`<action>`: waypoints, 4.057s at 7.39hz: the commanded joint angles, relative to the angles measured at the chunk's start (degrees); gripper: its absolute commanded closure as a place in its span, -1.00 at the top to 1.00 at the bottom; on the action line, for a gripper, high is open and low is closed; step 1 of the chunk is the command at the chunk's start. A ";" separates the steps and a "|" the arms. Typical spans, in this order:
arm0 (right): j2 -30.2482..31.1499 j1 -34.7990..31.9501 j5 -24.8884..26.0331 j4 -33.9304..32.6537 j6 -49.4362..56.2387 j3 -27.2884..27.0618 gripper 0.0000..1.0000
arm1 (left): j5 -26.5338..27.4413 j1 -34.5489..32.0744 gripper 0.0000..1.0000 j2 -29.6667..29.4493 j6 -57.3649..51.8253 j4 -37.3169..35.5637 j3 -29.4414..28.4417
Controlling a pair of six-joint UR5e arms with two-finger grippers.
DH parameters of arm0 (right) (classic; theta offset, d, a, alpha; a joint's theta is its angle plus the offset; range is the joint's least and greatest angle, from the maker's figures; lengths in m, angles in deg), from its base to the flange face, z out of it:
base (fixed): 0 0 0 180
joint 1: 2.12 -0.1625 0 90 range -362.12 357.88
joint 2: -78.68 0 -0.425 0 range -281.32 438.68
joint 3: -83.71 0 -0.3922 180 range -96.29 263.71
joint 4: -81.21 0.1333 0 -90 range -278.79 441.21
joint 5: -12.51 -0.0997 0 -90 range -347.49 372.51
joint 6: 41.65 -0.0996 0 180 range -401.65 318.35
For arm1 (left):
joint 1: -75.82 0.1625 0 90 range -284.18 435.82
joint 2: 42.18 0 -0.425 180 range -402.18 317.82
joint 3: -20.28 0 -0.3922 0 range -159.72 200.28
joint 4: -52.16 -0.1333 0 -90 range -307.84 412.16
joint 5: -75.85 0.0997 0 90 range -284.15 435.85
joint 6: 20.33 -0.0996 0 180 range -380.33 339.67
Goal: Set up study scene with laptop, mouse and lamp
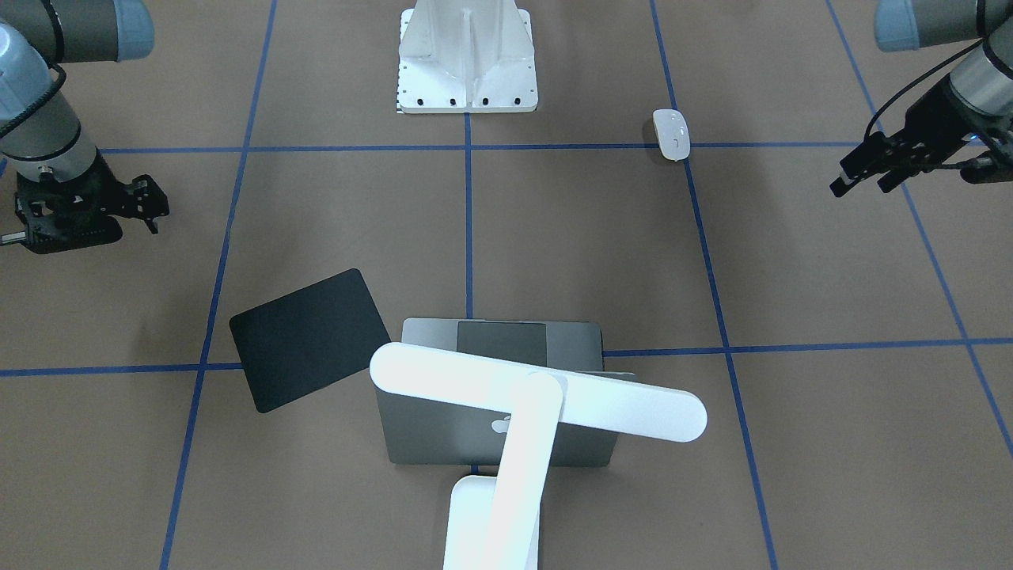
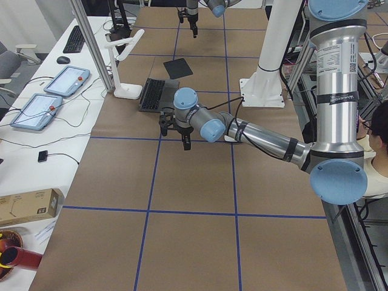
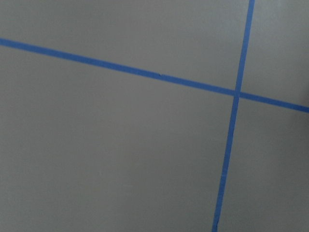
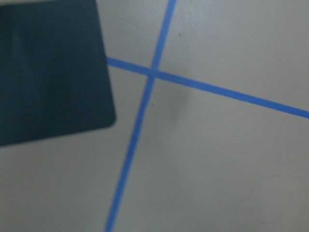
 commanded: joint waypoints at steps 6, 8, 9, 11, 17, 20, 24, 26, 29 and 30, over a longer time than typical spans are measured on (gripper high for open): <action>7.85 -3.37 -1.98 0.00 14.42 0.21 1.00 | 22.46 33.19 0.96 1.73 24.47 7.91 1.48; 8.20 -3.29 -1.98 0.00 14.43 0.30 1.00 | 26.51 39.19 0.96 3.13 25.80 7.91 2.00; 8.12 -3.29 -2.06 0.00 14.43 0.21 1.00 | 28.71 42.61 0.96 3.40 28.08 7.82 2.70; 8.11 -3.20 -2.06 0.00 14.34 0.30 1.00 | 31.09 46.40 0.97 3.76 30.37 7.82 3.58; 7.94 -3.20 -1.89 0.00 14.34 0.74 1.00 | 35.76 52.49 0.19 4.72 30.47 7.74 5.25; 7.85 -3.20 -1.63 0.08 14.43 0.92 1.00 | 34.97 52.05 -0.37 6.64 29.86 7.56 8.85; 9.07 -6.87 -1.89 -0.09 13.81 1.00 1.00 | 32.86 44.77 -0.37 -0.07 28.19 6.77 11.77; 8.20 -14.59 -8.18 0.08 16.43 6.42 1.00 | 32.24 40.90 -0.35 -18.02 28.10 -8.86 11.07; 8.12 -21.73 -9.79 0.00 27.42 12.77 1.00 | 34.69 40.01 -0.35 -36.37 27.13 -18.63 3.27; 8.11 -22.26 -11.45 0.00 27.96 13.13 1.00 | 35.92 40.01 -0.35 -40.85 27.13 -18.63 -0.76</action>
